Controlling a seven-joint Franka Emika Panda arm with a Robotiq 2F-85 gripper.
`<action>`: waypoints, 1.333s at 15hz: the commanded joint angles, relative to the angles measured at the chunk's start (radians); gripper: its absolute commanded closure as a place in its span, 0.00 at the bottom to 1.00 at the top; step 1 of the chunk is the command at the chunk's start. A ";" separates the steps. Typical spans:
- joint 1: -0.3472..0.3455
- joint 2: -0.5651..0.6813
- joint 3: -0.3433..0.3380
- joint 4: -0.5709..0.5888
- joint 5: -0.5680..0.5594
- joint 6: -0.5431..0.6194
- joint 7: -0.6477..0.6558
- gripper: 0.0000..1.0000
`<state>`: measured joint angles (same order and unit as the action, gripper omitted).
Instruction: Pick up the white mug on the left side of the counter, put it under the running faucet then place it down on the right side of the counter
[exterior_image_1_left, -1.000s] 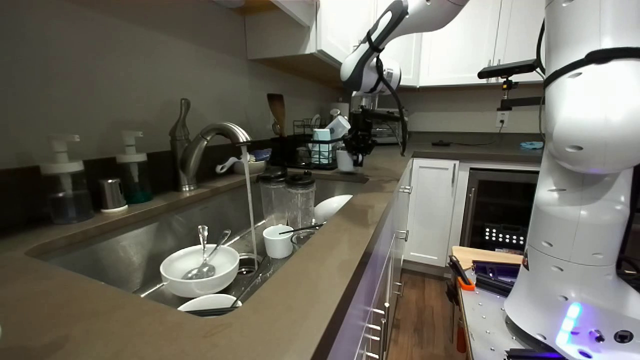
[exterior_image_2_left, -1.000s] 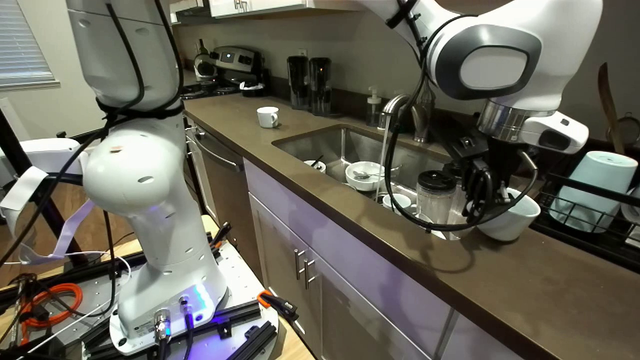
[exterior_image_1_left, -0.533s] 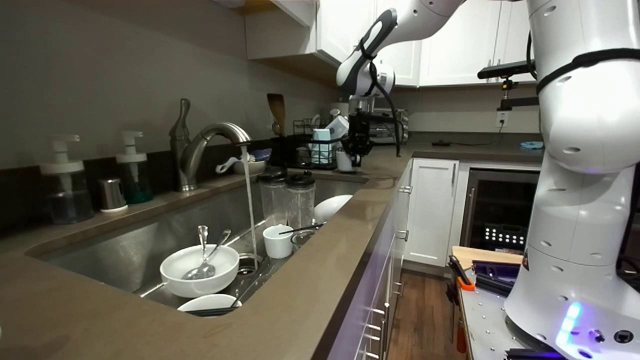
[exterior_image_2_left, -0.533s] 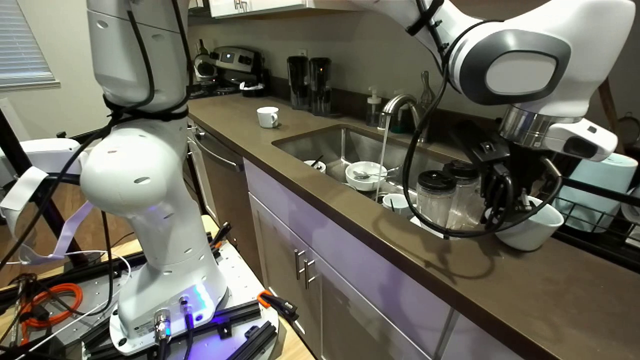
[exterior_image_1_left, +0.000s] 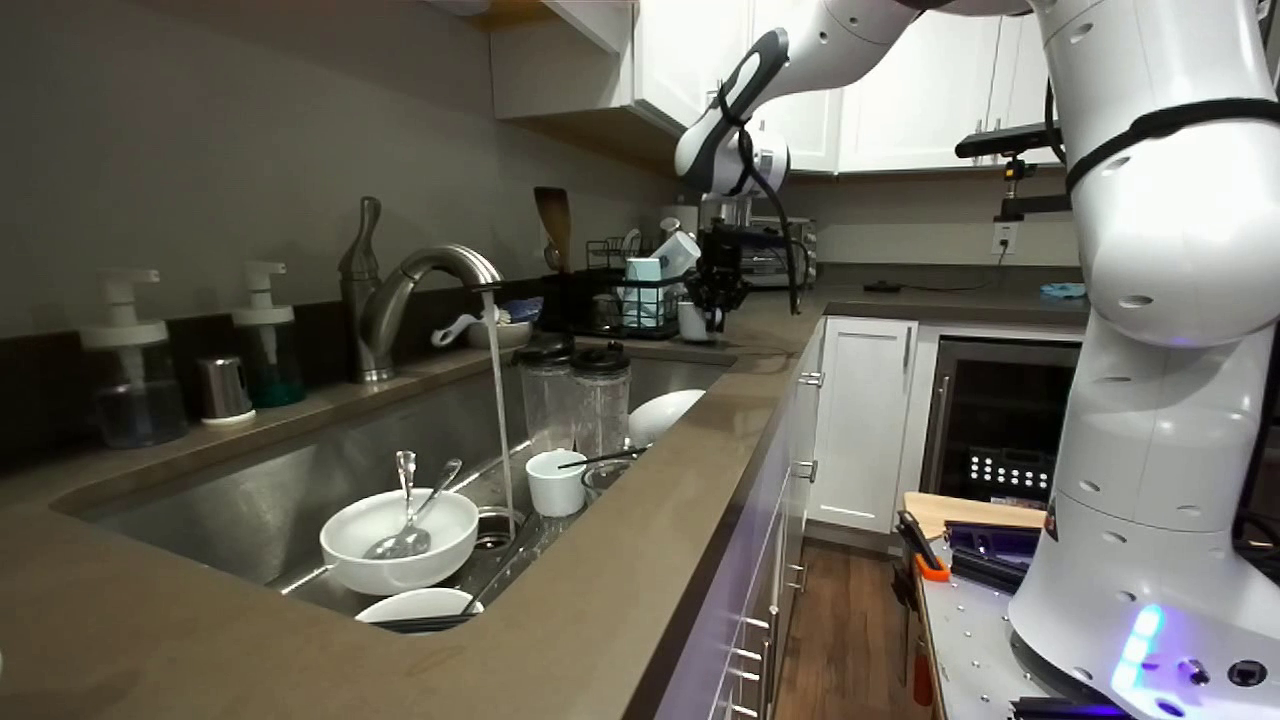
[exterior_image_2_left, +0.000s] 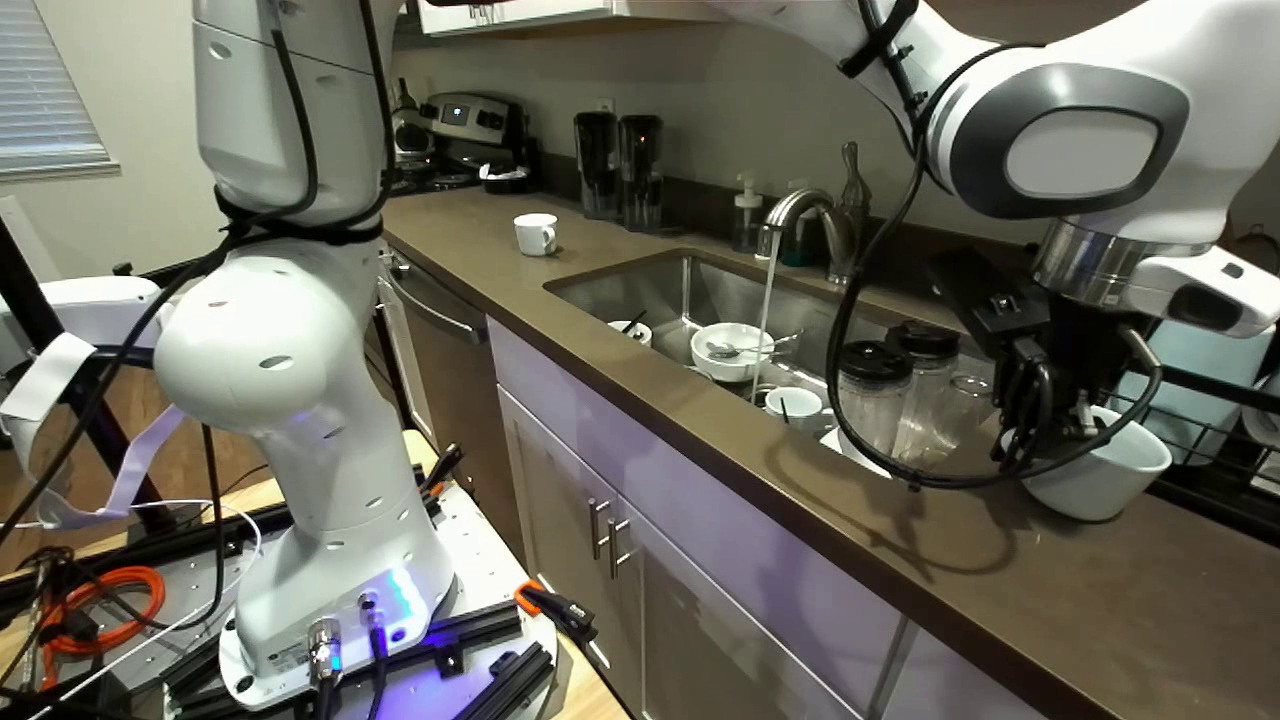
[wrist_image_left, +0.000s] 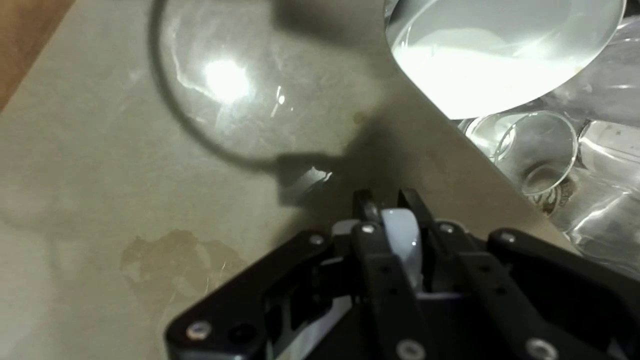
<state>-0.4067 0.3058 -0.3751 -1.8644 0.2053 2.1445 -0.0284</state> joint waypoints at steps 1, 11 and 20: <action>-0.022 0.014 0.012 0.026 0.006 -0.032 0.034 0.73; -0.011 -0.031 0.008 -0.044 -0.036 -0.039 0.035 0.34; 0.004 -0.215 -0.011 -0.255 -0.150 0.002 0.031 0.00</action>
<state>-0.4134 0.2048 -0.3781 -2.0106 0.1052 2.1219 -0.0042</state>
